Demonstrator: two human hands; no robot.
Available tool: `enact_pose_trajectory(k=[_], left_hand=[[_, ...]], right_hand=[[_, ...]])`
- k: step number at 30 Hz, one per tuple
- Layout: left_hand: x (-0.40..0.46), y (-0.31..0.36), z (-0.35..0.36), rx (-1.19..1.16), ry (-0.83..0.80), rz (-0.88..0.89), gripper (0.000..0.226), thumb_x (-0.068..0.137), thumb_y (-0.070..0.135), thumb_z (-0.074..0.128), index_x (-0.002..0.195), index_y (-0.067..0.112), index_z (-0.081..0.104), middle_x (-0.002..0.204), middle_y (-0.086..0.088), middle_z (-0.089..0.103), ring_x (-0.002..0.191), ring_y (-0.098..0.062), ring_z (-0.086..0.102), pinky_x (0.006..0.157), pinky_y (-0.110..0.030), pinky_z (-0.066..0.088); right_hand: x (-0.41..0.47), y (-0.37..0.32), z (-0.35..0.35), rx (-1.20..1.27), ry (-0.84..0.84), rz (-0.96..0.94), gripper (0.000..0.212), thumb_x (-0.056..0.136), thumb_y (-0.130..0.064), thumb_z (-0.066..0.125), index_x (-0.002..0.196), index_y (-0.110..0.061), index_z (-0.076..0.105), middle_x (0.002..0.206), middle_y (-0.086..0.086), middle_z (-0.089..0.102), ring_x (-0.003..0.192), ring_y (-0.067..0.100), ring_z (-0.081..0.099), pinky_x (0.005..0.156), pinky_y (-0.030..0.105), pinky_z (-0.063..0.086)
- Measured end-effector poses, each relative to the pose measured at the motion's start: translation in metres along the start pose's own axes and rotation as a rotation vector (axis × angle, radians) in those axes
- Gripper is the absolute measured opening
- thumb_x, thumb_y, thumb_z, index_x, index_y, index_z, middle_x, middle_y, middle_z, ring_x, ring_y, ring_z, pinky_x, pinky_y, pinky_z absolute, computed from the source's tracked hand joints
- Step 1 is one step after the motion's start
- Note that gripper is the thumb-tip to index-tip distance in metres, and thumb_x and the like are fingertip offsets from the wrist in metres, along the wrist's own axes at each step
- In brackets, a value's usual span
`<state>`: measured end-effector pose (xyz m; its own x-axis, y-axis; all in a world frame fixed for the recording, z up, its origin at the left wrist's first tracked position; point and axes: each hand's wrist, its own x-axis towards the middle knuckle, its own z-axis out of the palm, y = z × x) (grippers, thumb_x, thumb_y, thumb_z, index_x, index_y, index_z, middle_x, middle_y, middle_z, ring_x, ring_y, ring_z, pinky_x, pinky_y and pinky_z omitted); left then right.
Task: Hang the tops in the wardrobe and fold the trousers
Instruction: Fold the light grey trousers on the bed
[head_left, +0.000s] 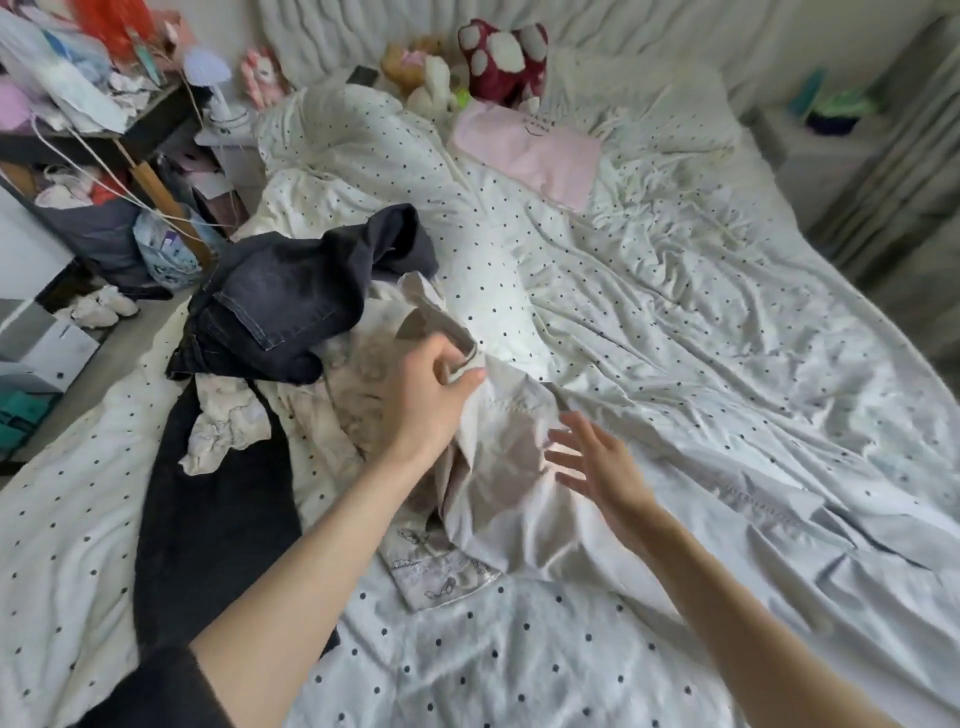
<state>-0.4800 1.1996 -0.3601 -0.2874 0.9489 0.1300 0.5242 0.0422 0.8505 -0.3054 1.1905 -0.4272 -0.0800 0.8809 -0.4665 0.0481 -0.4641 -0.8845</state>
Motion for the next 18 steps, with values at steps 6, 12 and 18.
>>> enact_pose_trajectory(k=[6,12,18], left_hand=[[-0.078,0.012,0.099,0.255,-0.745,0.399,0.014,0.083,0.012,0.068,0.096,0.007,0.064,0.088,0.001,0.057,0.079,-0.01,0.051,0.078,-0.029,0.041],[-0.091,-0.026,0.104,0.152,-0.959,0.065,0.025,0.09,0.034,0.06,0.107,0.018,0.066,0.104,0.006,0.067,0.094,-0.008,0.062,0.087,-0.025,0.049],[-0.061,-0.073,0.068,0.343,-0.264,0.148,0.025,0.087,0.015,0.062,0.112,0.012,0.06,0.093,0.0,0.052,0.088,-0.018,0.051,0.08,-0.031,0.044]], right_hand=[[-0.024,0.004,-0.074,0.286,0.271,0.099,0.035,0.102,-0.038,0.029,0.111,-0.013,0.053,0.094,0.002,0.063,0.076,0.02,0.061,0.066,0.03,0.048],[-0.027,0.034,-0.089,-0.057,0.348,0.038,0.024,0.095,-0.023,0.048,0.106,-0.005,0.059,0.094,0.01,0.064,0.087,0.026,0.059,0.08,0.041,0.049],[-0.03,0.048,-0.052,-1.008,0.635,-0.395,0.036,0.086,-0.032,0.052,0.112,-0.01,0.062,0.11,0.016,0.059,0.099,0.037,0.055,0.082,0.044,0.044]])
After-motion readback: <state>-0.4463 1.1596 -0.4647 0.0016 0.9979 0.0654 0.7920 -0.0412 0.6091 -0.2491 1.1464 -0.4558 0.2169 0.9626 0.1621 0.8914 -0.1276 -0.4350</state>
